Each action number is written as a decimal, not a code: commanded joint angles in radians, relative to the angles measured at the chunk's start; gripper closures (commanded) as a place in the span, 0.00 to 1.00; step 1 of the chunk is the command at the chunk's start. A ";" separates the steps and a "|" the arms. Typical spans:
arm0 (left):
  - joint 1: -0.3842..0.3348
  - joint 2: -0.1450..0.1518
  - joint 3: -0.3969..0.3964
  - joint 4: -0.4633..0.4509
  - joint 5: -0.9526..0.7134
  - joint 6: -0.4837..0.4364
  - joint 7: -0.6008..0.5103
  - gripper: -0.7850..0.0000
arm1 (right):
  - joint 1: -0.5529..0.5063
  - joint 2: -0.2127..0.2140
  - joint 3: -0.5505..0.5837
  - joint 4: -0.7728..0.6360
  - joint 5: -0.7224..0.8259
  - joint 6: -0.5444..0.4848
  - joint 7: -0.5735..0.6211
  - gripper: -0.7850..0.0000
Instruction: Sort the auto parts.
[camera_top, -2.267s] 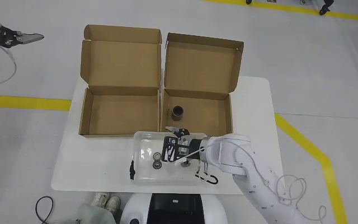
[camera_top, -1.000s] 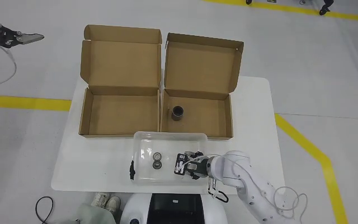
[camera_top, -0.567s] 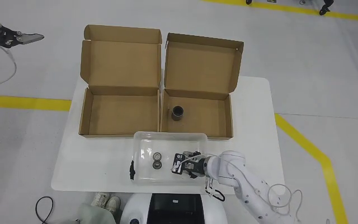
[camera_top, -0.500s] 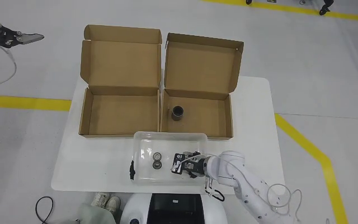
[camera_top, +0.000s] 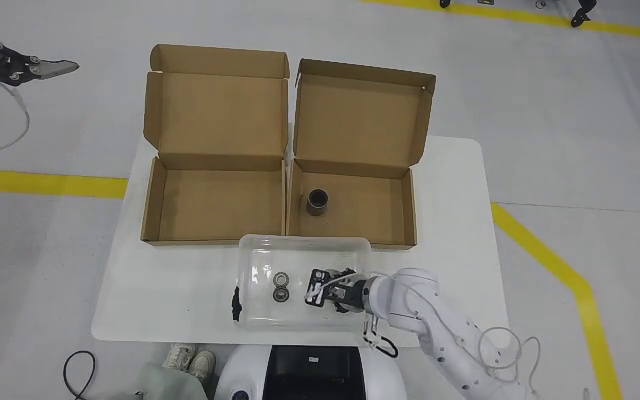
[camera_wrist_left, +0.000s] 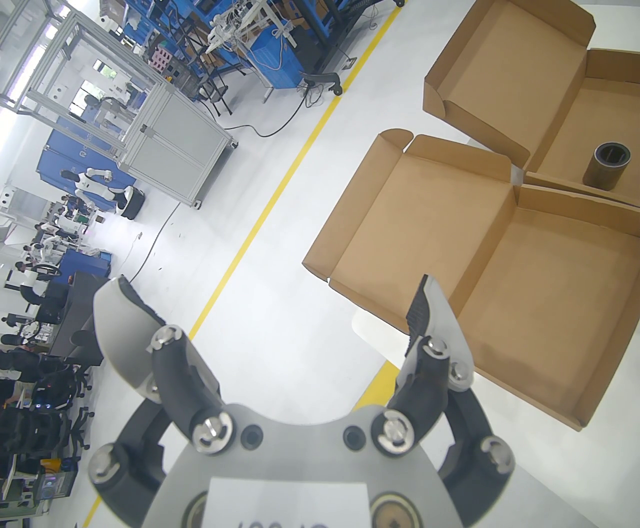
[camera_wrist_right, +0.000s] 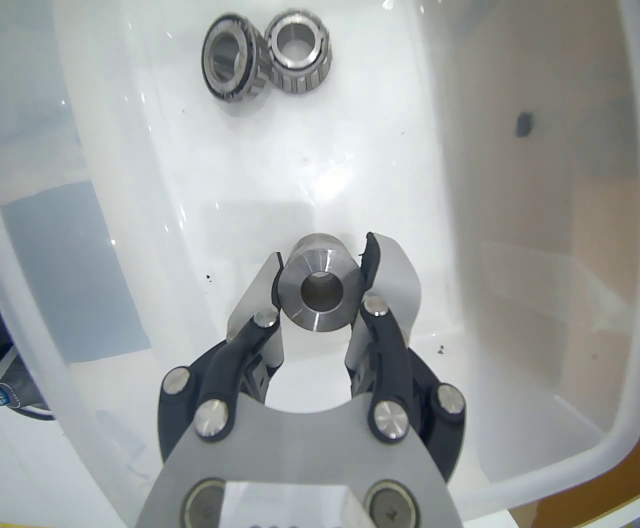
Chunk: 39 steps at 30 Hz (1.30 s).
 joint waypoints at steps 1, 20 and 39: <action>0.000 0.000 0.000 0.000 0.000 0.000 0.000 0.00 | -0.004 0.001 0.011 -0.013 0.011 0.013 -0.039 1.00; 0.000 0.000 0.000 0.000 0.000 0.000 0.000 0.00 | 0.145 -0.039 -0.077 0.067 0.034 -0.018 -0.567 1.00; 0.000 0.000 0.000 0.000 0.000 0.000 0.000 0.00 | 0.350 -0.072 -0.019 0.072 -0.002 0.006 -0.784 1.00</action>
